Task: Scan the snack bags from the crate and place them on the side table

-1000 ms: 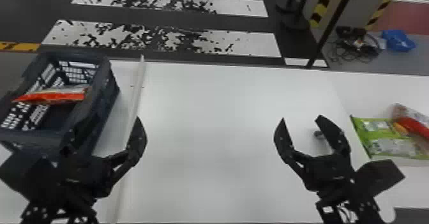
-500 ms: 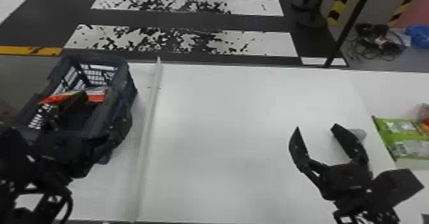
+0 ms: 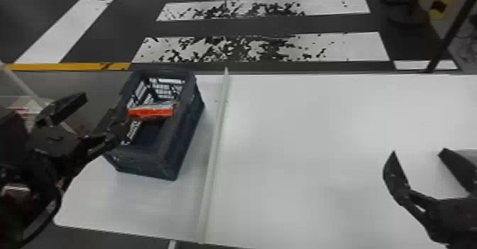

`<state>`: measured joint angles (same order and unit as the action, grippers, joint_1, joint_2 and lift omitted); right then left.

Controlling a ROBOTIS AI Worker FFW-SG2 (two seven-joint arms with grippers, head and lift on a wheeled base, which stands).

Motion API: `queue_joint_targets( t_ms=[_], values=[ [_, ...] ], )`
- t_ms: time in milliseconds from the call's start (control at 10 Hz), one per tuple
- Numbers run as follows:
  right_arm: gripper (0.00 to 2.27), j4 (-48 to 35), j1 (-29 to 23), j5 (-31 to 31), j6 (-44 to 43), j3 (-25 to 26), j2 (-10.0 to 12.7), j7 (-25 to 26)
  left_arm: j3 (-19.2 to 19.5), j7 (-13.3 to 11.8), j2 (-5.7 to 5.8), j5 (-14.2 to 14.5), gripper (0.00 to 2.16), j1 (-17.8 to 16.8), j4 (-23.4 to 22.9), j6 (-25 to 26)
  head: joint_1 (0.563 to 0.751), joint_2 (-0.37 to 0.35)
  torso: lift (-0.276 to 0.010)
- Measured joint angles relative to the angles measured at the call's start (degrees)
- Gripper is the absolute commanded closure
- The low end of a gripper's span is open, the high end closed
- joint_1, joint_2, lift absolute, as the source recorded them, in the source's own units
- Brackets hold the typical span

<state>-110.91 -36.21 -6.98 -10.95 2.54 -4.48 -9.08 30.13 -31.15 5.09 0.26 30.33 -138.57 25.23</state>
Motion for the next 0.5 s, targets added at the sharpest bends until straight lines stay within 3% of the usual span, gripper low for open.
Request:
queue_joint_targets(
  t_ms=[200, 500],
  values=[
    [0.07, 0.2, -0.1, -0.1, 0.0, 0.0, 0.0, -0.1, 3.6, -6.5, 1.4, -6.9, 0.13, -5.0, 2.3, 1.5, 0.695, 0.248, -0.094],
    [0.07, 0.0, -0.2, -0.1, 0.1, -0.3, 0.0, -0.4, 4.6, -16.7, 7.37, -15.6, 0.14, -9.3, 7.2, 1.5, 0.695, 0.282, -0.094]
  ],
)
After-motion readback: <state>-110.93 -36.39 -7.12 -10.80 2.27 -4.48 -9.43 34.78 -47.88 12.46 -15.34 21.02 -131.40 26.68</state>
